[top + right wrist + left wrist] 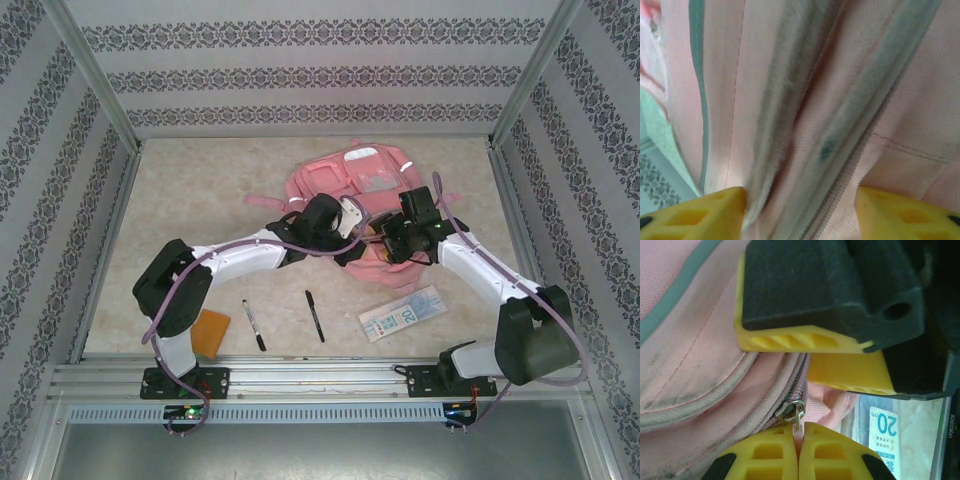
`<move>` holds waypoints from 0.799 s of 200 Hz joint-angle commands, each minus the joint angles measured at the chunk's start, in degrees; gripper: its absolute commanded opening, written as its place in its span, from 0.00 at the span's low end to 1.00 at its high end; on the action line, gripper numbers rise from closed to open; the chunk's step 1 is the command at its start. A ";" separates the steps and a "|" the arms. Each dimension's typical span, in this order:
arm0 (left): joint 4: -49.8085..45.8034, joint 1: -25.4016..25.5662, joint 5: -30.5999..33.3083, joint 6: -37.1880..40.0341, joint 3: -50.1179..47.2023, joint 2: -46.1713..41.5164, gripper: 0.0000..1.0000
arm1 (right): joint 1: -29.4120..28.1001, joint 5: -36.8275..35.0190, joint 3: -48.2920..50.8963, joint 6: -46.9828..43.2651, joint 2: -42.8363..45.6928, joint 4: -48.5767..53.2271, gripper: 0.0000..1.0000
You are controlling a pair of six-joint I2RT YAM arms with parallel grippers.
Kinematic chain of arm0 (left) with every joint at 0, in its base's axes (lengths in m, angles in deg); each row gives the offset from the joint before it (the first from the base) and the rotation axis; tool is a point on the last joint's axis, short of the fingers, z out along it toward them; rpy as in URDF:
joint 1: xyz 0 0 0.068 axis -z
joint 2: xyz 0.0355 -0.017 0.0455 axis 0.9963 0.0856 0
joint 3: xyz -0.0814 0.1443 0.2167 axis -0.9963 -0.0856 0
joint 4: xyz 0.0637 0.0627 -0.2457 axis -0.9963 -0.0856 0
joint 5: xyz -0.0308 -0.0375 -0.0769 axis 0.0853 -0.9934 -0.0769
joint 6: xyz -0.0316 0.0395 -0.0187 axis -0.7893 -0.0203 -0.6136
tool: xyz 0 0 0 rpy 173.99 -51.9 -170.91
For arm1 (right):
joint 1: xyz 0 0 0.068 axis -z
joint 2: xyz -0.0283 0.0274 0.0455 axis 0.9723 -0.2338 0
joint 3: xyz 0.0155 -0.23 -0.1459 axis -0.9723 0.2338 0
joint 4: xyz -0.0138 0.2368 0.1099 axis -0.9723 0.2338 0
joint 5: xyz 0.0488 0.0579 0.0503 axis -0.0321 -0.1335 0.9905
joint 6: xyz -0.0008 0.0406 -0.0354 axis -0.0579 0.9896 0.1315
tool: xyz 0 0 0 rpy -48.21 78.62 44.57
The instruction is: Pack the student bag
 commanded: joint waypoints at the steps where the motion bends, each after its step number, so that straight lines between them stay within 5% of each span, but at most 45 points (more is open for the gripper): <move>1: 7.18 0.20 -2.14 -0.94 2.43 -0.06 0.00 | -0.60 -4.00 0.54 3.71 -3.25 -1.59 0.41; 13: 4.55 -0.01 -0.41 2.03 1.73 -0.43 0.00 | -0.06 -5.05 0.25 2.00 -3.70 -1.53 0.16; 30: 2.85 -1.74 0.57 4.85 -1.60 -2.52 0.00 | 1.21 -6.76 0.04 -1.44 -2.64 -0.28 0.00; 89: -4.62 -17.72 8.52 9.61 -10.75 -8.37 0.00 | 7.67 -0.02 -1.68 -17.90 0.31 2.49 0.00; 144: -8.66 -24.73 14.16 9.62 0.81 4.46 0.00 | 5.95 7.46 -2.17 -21.10 -2.39 1.23 0.00; 160: -10.82 -24.76 15.98 10.16 4.90 7.72 0.00 | 4.87 6.23 -2.71 -20.87 -2.41 1.32 0.15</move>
